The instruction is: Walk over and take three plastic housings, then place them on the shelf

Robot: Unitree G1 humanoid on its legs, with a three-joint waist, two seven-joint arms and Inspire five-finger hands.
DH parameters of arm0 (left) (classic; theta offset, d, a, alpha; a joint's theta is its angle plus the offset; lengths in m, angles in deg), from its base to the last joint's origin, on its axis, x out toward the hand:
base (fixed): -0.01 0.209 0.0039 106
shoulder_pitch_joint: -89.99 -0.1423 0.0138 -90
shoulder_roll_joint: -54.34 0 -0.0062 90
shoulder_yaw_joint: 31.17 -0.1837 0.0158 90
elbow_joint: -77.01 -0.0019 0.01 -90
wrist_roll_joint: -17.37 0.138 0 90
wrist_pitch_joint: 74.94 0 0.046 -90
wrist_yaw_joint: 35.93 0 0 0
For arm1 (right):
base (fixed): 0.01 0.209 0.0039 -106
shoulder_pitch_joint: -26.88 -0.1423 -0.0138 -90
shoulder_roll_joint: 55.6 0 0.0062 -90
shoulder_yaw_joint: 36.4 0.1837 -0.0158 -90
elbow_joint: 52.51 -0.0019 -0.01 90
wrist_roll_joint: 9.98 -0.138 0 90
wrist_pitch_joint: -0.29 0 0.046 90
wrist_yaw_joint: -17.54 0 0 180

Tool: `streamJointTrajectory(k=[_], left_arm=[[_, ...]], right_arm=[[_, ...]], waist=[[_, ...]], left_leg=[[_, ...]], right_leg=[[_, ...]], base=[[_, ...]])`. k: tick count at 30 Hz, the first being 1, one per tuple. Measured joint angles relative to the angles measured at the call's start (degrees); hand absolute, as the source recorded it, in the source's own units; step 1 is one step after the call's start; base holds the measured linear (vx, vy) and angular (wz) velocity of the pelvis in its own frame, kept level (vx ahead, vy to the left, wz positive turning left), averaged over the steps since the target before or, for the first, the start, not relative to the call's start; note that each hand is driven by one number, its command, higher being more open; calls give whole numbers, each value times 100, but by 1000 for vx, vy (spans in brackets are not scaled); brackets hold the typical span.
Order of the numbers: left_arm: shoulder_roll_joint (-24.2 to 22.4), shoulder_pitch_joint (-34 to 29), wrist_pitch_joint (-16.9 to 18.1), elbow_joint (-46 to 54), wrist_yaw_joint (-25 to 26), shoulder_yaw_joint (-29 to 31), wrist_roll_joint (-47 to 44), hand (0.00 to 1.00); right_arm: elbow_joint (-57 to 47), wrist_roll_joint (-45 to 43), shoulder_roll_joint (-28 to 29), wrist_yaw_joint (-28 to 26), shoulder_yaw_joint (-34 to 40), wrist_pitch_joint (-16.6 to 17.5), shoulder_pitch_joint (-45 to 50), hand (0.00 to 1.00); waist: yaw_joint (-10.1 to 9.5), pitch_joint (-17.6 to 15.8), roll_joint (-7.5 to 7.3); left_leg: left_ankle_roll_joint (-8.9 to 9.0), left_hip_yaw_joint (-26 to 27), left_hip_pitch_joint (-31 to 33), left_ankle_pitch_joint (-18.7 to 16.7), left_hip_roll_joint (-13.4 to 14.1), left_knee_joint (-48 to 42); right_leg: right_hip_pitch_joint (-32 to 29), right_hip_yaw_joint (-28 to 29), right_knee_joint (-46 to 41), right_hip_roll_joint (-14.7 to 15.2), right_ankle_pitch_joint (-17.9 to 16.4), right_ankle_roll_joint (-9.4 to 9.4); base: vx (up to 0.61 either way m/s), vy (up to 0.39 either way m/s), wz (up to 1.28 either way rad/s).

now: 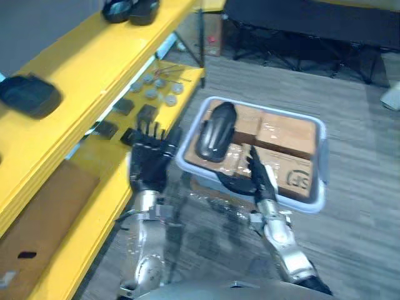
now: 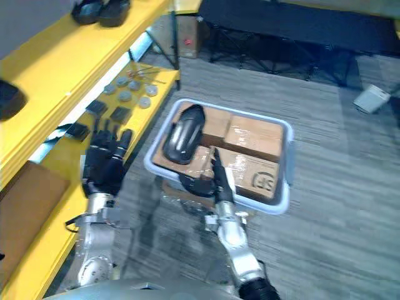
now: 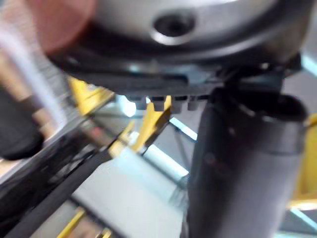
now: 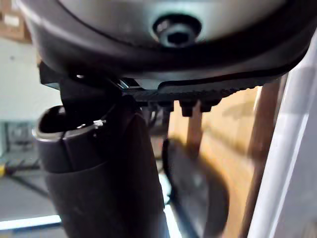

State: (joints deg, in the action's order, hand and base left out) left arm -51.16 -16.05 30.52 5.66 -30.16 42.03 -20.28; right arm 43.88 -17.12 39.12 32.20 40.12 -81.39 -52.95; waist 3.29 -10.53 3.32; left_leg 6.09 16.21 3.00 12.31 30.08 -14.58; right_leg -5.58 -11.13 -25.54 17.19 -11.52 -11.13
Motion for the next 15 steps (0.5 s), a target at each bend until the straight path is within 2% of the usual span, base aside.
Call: streamJointTrajectory(k=[1, 2, 3, 4, 6, 7, 8, 9, 11, 14, 15], left_arm=[[-2, 5, -11, 1, -75, -96, 5, 100], [0, -2, -14, 22, -188, -232, 26, 100], [8, -50, -13, 71, -227, -306, 29, 100], [28, -49, -11, 75, -232, -306, 30, 100], [38, -55, 36, 61, -209, -287, 29, 100], [70, -23, 46, -32, -212, -262, 29, 100], [79, -21, 46, -58, -216, -259, 29, 100], [122, -28, 46, -83, -221, -256, 28, 100], [227, -22, 44, -86, -279, -248, 28, 100], [438, 99, 45, -85, -371, -237, 38, 100], [487, 140, 44, -84, -408, -240, 39, 100]], right_arm=[[-141, 0, -19, 11, 159, -2, 183, 100], [-451, -9, -24, 31, 448, 1, 516, 100], [-651, -13, -30, -11, 636, 5, 743, 100], [-786, -16, -35, -56, 712, 5, 895, 100], [-948, -19, -103, -103, 730, 4, 997, 100], [-977, -81, -174, -173, 717, 3, 939, 100], [-976, -147, -199, -180, 697, -6, 896, 100], [-971, -255, -201, -132, 627, -44, 792, 100], [-949, -243, -123, 115, 501, -192, 604, 100], [-323, -254, 106, 458, 438, -286, -117, 100], [-191, -253, 131, 510, 465, -277, -265, 100]], waist=[[7, -1, -2], [4, 11, 20], [4, 24, 45], [8, 27, 28], [1, 30, 28], [-4, 42, 63], [-11, 57, 94], [-41, 59, 99], [-105, -3, 5], [-247, -167, -83], [-290, -201, -103]], left_leg=[[111, -134, 22, -288, -90, -119], [239, -332, 58, -814, -411, -312], [128, -302, 67, -1327, -766, -477], [-33, -283, 65, -1635, -889, -542], [-147, -374, 56, -1965, -1092, -522], [-179, -435, 58, -2202, -1226, -381], [-110, -484, 49, -2294, -1295, -297], [37, -559, 45, -2357, -1452, -171], [172, -524, 36, -2281, -1644, -128], [292, -495, 166, -2344, -1798, -319], [279, -495, 230, -2378, -1825, -378]], right_leg=[[2, 39, 55, -17, -19, 36], [-35, 153, 169, -71, -24, 100], [-95, 315, 285, -180, 46, 182], [-159, 427, 307, -247, 74, 205], [-335, 624, 326, -312, 145, 194], [-517, 773, 385, -351, 295, 120], [-578, 835, 401, -333, 372, 85], [-662, 880, 525, -260, 573, 29], [-605, 866, 876, -101, 908, -53], [-364, 687, 1601, 43, 1571, -91], [-337, 590, 1726, 73, 1646, -89]], base=[[0, -321, -60], [-16, -174, -87], [-13, -136, -95], [-9, -85, -73], [-25, -21, -56], [-45, 30, -54], [-53, 103, -49], [-85, 217, -35], [-84, 199, -27], [-109, 182, -15], [-165, 131, -9]])
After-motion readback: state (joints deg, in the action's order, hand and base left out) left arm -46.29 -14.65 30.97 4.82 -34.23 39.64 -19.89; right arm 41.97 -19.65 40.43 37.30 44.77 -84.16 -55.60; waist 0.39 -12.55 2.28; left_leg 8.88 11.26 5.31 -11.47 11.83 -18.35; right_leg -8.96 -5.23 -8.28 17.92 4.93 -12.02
